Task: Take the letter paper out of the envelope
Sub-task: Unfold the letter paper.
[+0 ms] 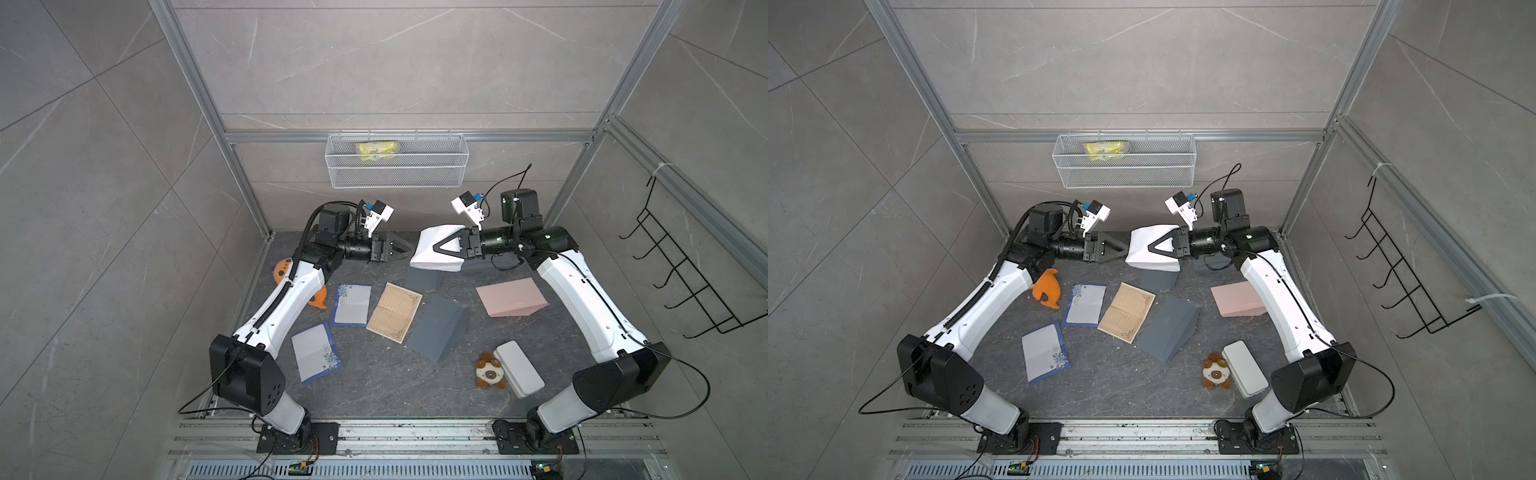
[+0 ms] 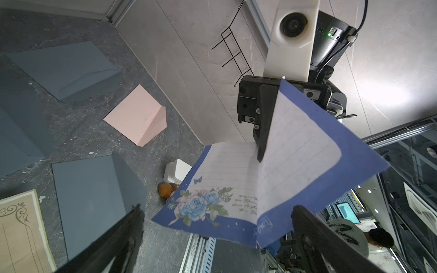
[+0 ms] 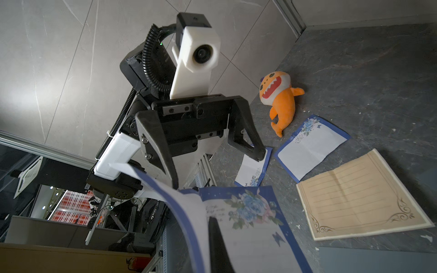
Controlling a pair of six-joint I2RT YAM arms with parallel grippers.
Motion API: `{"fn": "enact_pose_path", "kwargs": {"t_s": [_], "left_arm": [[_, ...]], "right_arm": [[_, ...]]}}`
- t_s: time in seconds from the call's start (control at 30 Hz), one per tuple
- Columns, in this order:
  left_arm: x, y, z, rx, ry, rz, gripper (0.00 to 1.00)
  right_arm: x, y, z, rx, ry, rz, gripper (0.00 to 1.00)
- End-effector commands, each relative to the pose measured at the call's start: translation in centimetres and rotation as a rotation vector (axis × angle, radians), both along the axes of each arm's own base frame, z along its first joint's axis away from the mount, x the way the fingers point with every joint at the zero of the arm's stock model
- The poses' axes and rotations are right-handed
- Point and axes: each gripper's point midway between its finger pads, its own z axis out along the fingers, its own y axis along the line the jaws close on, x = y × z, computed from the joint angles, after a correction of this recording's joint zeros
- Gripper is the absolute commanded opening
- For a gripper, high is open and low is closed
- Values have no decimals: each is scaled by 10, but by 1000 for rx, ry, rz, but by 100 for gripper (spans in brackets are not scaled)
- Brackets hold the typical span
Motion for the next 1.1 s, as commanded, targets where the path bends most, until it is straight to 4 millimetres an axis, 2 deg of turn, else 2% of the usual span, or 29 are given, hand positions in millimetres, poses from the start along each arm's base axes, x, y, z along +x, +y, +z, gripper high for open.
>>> {"fn": "enact_pose_path", "kwargs": {"t_s": [0.0, 0.23, 0.4, 0.53, 0.7, 1.07], "left_arm": [[-5, 6, 18, -12, -72, 24, 100], [-5, 3, 21, -40, -71, -3, 100], [-9, -7, 14, -43, -38, -55, 100], [-11, -18, 13, -41, -37, -76, 98], [-12, -30, 14, -39, -27, -93, 88], [-6, -30, 15, -27, -27, -54, 59]], "right_arm": [[2, 1, 1, 33, 13, 13, 0], [4, 3, -1, 44, 28, 23, 0], [9, 6, 6, 82, 33, 32, 0], [13, 8, 4, 94, 48, 33, 0], [17, 9, -1, 94, 60, 32, 0], [19, 10, -8, 93, 76, 31, 0]]}}
